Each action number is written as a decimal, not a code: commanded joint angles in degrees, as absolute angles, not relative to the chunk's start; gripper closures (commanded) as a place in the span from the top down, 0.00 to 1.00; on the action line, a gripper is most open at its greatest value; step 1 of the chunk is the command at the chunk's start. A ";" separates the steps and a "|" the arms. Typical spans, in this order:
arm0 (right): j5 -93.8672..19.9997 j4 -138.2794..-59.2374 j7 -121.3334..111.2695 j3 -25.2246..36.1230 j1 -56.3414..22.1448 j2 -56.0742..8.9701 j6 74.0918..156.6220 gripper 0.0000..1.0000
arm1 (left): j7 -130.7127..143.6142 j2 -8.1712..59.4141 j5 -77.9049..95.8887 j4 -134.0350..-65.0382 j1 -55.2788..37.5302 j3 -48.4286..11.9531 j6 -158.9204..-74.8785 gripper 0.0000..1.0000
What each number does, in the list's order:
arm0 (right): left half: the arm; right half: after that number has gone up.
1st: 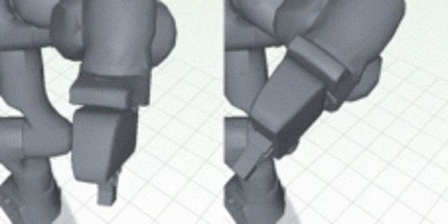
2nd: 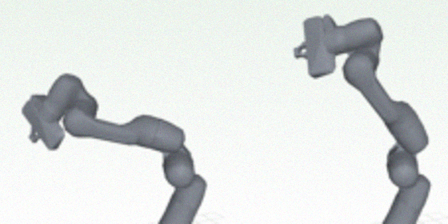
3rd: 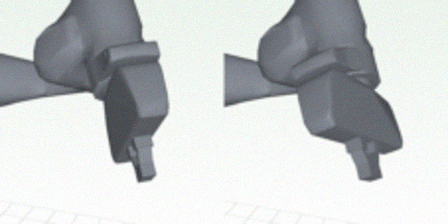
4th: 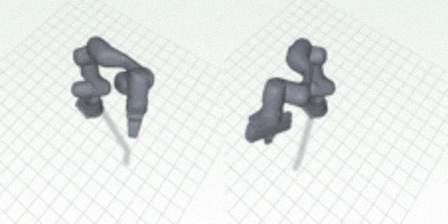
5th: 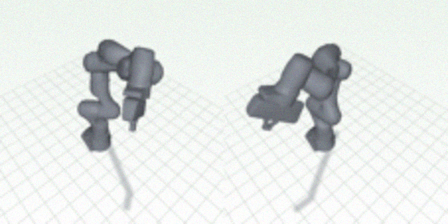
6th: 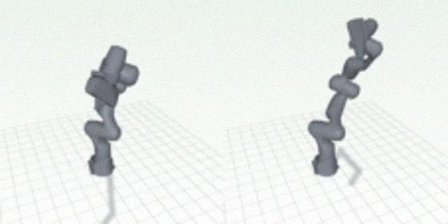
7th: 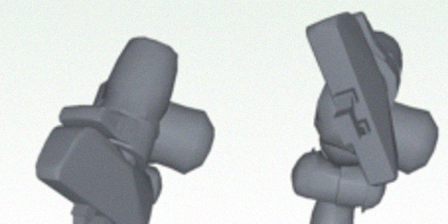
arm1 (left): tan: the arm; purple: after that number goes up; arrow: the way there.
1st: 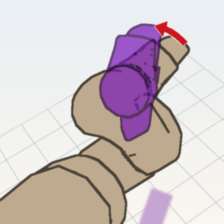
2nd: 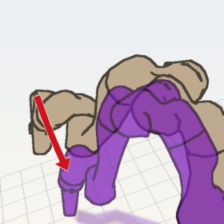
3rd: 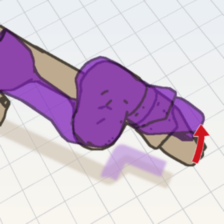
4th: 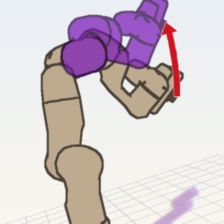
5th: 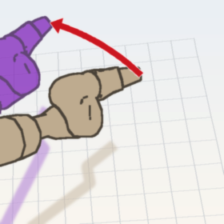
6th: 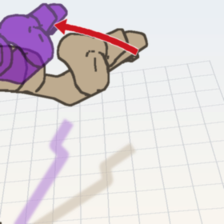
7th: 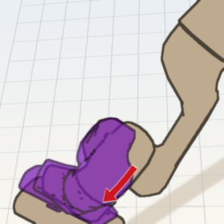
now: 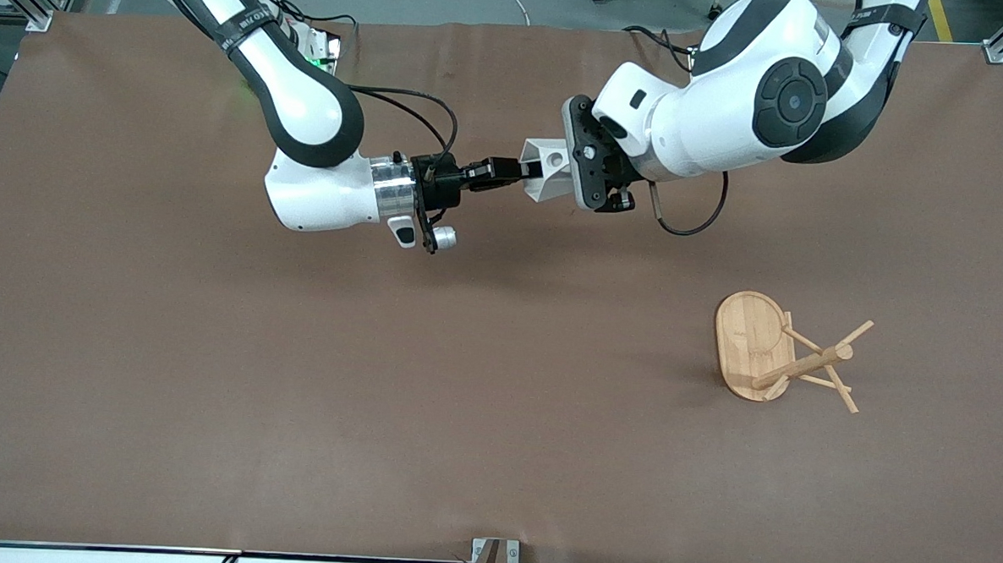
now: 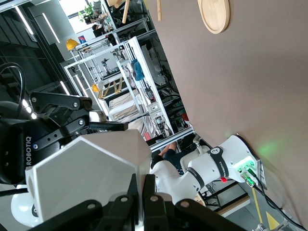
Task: Hang cup on rack
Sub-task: 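Hold the cup out with the right gripper while the left gripper grasps it, then open the right gripper and withdraw while the left gripper carries the cup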
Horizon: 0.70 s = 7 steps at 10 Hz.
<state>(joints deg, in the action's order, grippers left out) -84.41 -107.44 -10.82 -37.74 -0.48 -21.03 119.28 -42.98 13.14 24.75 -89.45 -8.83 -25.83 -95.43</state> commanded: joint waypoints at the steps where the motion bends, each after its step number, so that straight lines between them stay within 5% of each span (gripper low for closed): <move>1: -87.01 -106.96 -10.55 -38.58 0.53 -20.39 119.62 0.99 | -44.99 12.66 22.07 -92.99 -8.18 -26.37 -95.10 0.23; 4: -84.83 -107.14 -10.64 -37.71 1.49 -19.78 119.71 1.00 | -47.64 12.48 17.25 -92.99 -4.51 -26.01 -93.35 0.14; 7: -70.56 -110.55 -6.97 -31.32 2.72 -14.70 119.71 1.00 | -41.01 12.57 8.57 -93.25 -2.11 -25.75 -92.64 0.12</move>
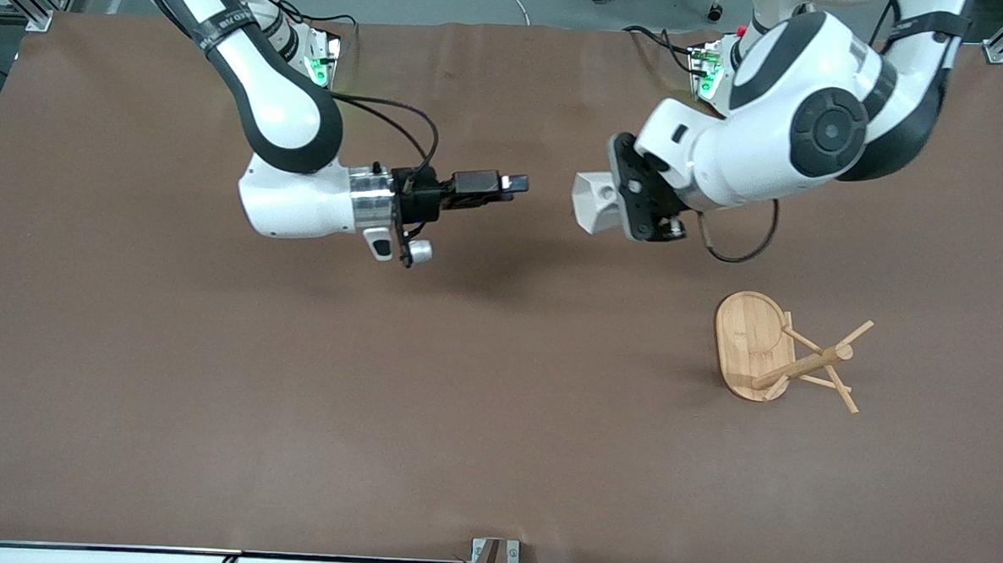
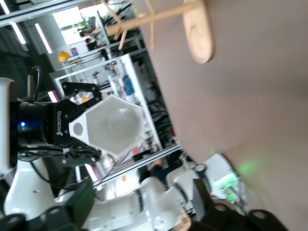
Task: Hang cup on rack
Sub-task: 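Open the right gripper and withdraw while the left gripper carries the cup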
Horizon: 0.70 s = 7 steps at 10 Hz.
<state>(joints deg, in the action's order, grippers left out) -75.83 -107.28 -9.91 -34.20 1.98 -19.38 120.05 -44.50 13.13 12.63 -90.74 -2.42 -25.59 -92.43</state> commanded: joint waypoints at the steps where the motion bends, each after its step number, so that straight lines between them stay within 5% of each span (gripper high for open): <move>1: -61.35 -110.48 -3.64 -27.98 2.81 -13.02 119.18 1.00 | -31.13 12.66 4.00 -94.12 -2.28 -25.84 -92.29 0.09; 2: -51.17 -110.30 0.40 -24.21 2.81 -10.92 118.48 1.00 | -28.50 12.83 2.74 -95.09 -0.89 -25.84 -92.81 0.01; 7: -14.10 -110.04 1.06 -6.01 2.90 -1.51 114.97 1.00 | -25.85 13.80 2.99 -104.15 9.48 -25.75 -110.21 0.00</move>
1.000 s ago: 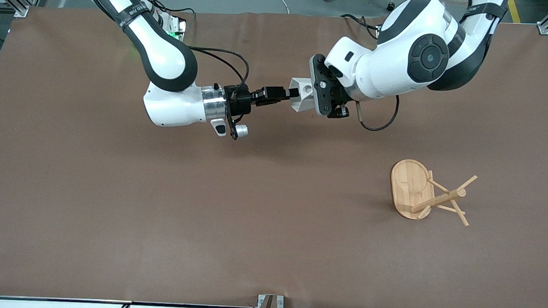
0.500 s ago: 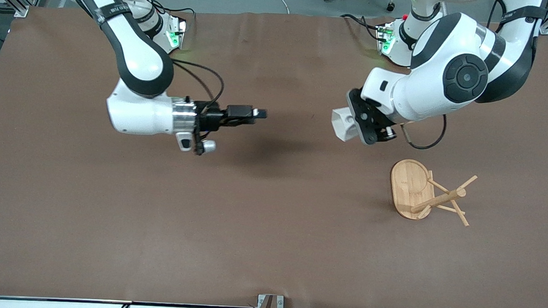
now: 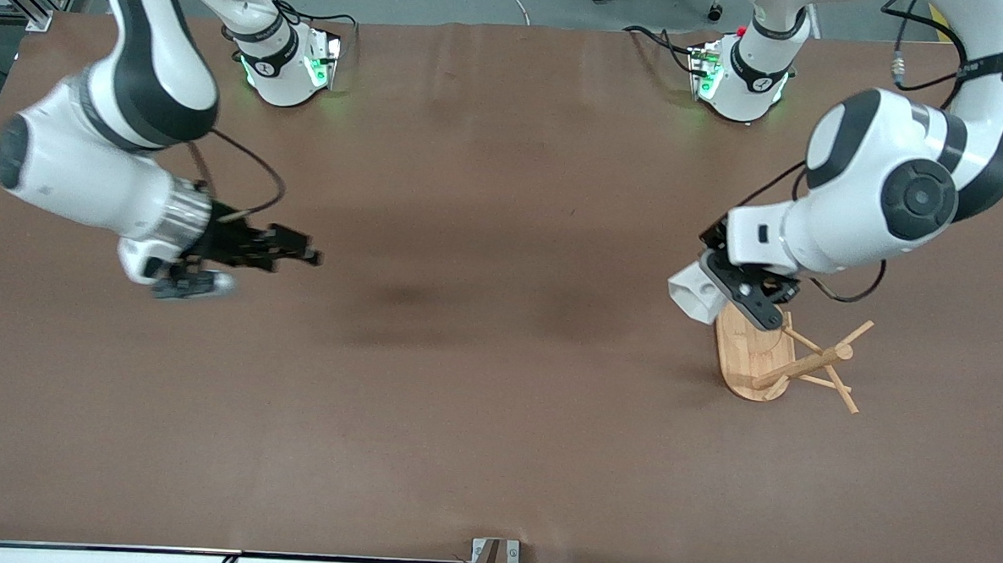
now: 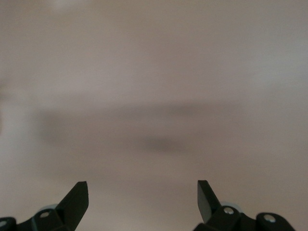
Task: Hang cup on rack
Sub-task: 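Open the right gripper and withdraw while the left gripper carries the cup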
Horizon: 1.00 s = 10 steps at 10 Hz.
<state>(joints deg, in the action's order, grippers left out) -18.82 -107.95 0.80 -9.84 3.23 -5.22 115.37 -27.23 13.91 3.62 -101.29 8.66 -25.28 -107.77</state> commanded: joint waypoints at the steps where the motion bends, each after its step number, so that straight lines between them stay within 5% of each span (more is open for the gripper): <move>1: -13.28 -107.86 0.71 -1.80 2.73 -1.23 112.26 1.00 | -25.84 14.15 2.99 -104.32 10.62 -25.75 -110.56 0.00; 3: -1.91 -100.59 0.52 0.00 2.29 -1.14 103.67 1.00 | -25.58 14.33 2.99 -106.16 12.91 -25.84 -112.14 0.00; 5: -0.44 -93.11 4.81 0.17 2.37 -1.14 93.92 1.00 | -25.75 13.71 3.34 -107.40 14.49 -25.93 -112.24 0.00; 10: -0.35 -83.19 5.89 4.04 2.72 1.14 84.76 1.00 | -30.30 12.49 9.05 -107.75 14.41 -22.25 -111.80 0.01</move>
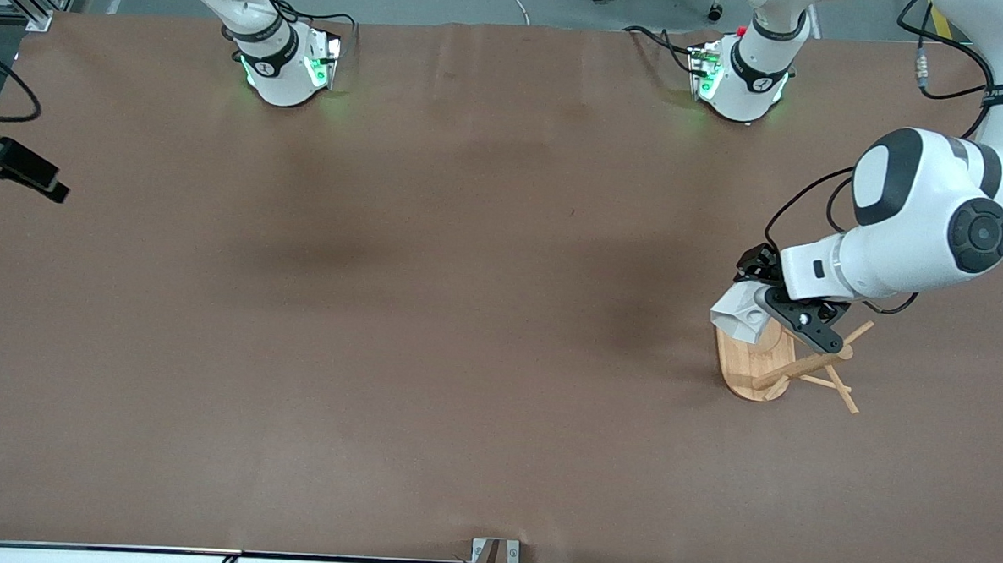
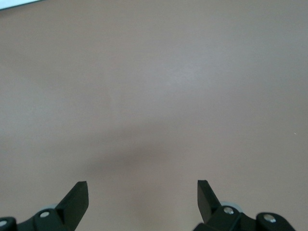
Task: Hang cup on rack
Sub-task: 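Lower the cup with the left gripper onto a wooden rack peg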
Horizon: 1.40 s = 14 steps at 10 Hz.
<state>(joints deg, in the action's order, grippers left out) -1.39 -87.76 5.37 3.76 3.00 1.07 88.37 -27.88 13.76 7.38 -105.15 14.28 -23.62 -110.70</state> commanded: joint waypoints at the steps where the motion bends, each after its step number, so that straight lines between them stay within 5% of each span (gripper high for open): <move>1: -0.53 -82.27 5.71 4.04 2.90 0.97 82.55 1.00 | -30.84 12.22 9.84 -107.93 14.50 -21.54 -111.62 0.01; 14: -0.53 -83.23 -1.93 6.07 2.99 0.62 84.11 1.00 | -32.35 13.88 15.73 -105.92 13.89 -17.58 -111.80 0.01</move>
<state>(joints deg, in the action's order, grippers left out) -1.36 -83.15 -0.97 5.86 3.13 0.09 84.15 -31.67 12.97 14.99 -105.49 14.27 -18.12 -110.77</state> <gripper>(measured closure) 0.000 0.242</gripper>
